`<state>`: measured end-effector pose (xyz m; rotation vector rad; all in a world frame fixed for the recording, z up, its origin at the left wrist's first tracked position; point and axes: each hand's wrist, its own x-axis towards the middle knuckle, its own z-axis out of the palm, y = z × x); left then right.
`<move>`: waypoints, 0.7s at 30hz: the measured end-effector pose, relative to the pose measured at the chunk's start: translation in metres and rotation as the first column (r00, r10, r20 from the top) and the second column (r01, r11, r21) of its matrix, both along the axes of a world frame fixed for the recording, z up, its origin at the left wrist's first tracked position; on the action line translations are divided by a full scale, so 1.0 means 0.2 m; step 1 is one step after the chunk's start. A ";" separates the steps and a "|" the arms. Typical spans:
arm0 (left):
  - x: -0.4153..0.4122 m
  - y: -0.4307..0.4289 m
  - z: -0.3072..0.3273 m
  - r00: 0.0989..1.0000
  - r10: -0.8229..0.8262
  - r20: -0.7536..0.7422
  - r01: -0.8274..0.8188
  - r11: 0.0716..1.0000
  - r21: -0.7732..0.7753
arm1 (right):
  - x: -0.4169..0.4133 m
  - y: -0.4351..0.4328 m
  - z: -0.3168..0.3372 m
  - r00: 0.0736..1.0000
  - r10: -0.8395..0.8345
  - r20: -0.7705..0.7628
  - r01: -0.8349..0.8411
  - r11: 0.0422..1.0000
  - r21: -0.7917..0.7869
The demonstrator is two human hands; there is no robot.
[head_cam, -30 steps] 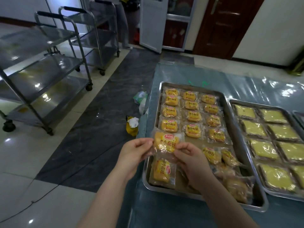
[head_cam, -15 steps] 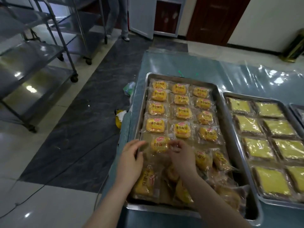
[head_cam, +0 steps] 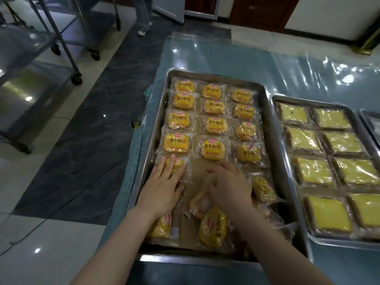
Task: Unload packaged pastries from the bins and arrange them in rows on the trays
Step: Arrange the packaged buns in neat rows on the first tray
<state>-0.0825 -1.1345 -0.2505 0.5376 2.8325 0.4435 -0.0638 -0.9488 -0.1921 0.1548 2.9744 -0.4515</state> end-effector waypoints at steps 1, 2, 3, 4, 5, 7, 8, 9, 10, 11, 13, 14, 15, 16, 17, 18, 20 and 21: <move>0.00 0.00 0.00 1.000 0.002 0.000 -0.002 1.000 -0.007 | 0.02 0.03 0.01 0.999 -0.025 -0.020 0.026 0.999 0.020; 0.00 0.00 0.00 1.000 0.003 0.002 -0.003 1.000 -0.012 | 0.04 0.06 0.01 0.998 -0.052 -0.031 0.053 0.998 0.035; 0.01 0.00 0.00 1.000 0.000 0.001 0.000 1.000 -0.011 | 0.05 0.09 0.01 0.996 -0.083 -0.027 0.085 0.995 0.046; 0.01 0.00 0.01 1.000 -0.003 -0.002 0.003 1.000 -0.003 | 0.06 0.12 0.02 0.993 -0.119 -0.009 0.119 0.991 0.055; 0.01 0.00 0.02 1.000 0.003 -0.005 -0.003 1.000 0.019 | 0.08 0.14 0.02 0.988 -0.156 0.016 0.155 0.986 0.062; 0.02 0.00 0.05 0.998 0.048 -0.035 -0.045 0.994 0.101 | 0.11 0.18 0.02 0.974 -0.221 0.058 0.218 0.974 0.060; 0.02 0.01 0.07 0.996 0.074 -0.054 -0.066 0.988 0.137 | 0.13 0.19 0.02 0.967 -0.244 0.071 0.241 0.969 0.047; 0.03 0.01 0.08 0.993 0.091 -0.072 -0.078 0.983 0.167 | 0.15 0.20 0.02 0.963 -0.260 0.076 0.258 0.966 0.026; 0.04 0.02 0.10 0.992 0.099 -0.084 -0.080 0.976 0.202 | 0.16 0.21 0.03 0.961 -0.269 0.064 0.270 0.963 -0.001; 0.06 0.03 0.11 0.991 0.101 -0.092 -0.075 0.966 0.247 | 0.18 0.22 0.03 0.960 -0.276 0.040 0.278 0.960 -0.037; 0.11 0.07 0.16 0.990 0.109 -0.086 -0.070 0.928 0.365 | 0.20 0.23 0.06 0.959 -0.282 -0.037 0.275 0.952 -0.135; 0.13 0.09 0.19 0.989 0.129 -0.073 -0.085 0.895 0.438 | 0.21 0.22 0.08 0.958 -0.278 -0.075 0.259 0.946 -0.193; 0.16 0.11 0.22 0.986 0.162 -0.050 -0.114 0.854 0.508 | 0.22 0.22 0.10 0.957 -0.268 -0.108 0.233 0.937 -0.258; 0.17 0.12 0.24 0.981 0.196 -0.009 -0.155 0.803 0.575 | 0.22 0.21 0.12 0.956 -0.255 -0.144 0.198 0.924 -0.326; 0.19 0.14 0.26 0.973 0.225 0.053 -0.206 0.740 0.640 | 0.23 0.19 0.14 0.952 -0.247 -0.181 0.163 0.909 -0.384; 0.20 0.17 0.29 0.961 0.242 0.133 -0.265 0.668 0.695 | 0.24 0.18 0.16 0.945 -0.244 -0.218 0.133 0.895 -0.425; 0.21 0.22 0.33 0.931 0.244 0.270 -0.362 0.557 0.747 | 0.25 0.16 0.20 0.932 -0.247 -0.264 0.092 0.868 -0.488; 0.22 0.24 0.35 0.920 0.239 0.311 -0.392 0.534 0.749 | 0.26 0.14 0.22 0.933 -0.238 -0.271 0.069 0.856 -0.513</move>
